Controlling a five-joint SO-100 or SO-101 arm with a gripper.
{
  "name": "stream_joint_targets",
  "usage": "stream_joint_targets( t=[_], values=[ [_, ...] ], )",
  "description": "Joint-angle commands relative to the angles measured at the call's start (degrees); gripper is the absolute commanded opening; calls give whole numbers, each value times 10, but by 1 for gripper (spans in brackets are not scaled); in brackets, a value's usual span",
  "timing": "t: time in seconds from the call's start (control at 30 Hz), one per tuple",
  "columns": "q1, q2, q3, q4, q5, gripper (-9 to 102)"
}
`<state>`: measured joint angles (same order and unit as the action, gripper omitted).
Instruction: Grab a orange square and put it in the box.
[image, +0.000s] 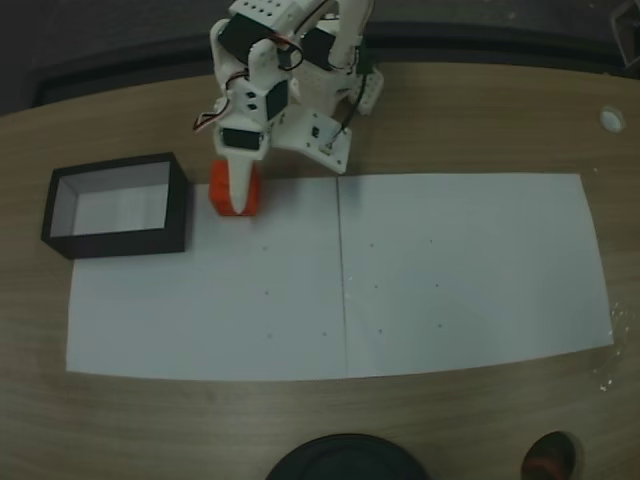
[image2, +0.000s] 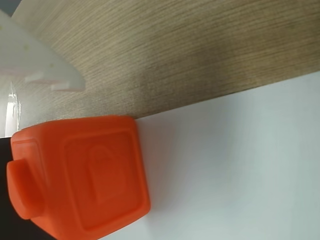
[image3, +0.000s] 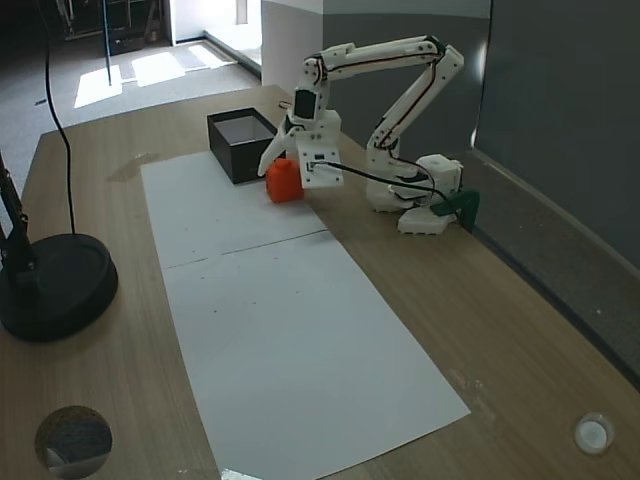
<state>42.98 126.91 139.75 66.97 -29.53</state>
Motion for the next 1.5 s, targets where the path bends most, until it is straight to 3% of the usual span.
stream_joint_targets(
  t=[0.0,0.13,0.47,0.9,1.17,1.47],
  values=[
    [4,2,-4,-2,-14,24],
    [2,2,-4,-2,-14,9],
    [-3,11,-31,3,-13,8],
    [5,4,-478,177,41,8],
    [121,-22,-483,56,39,8],
    [131,-167,-461,16,43,8]
  ],
)
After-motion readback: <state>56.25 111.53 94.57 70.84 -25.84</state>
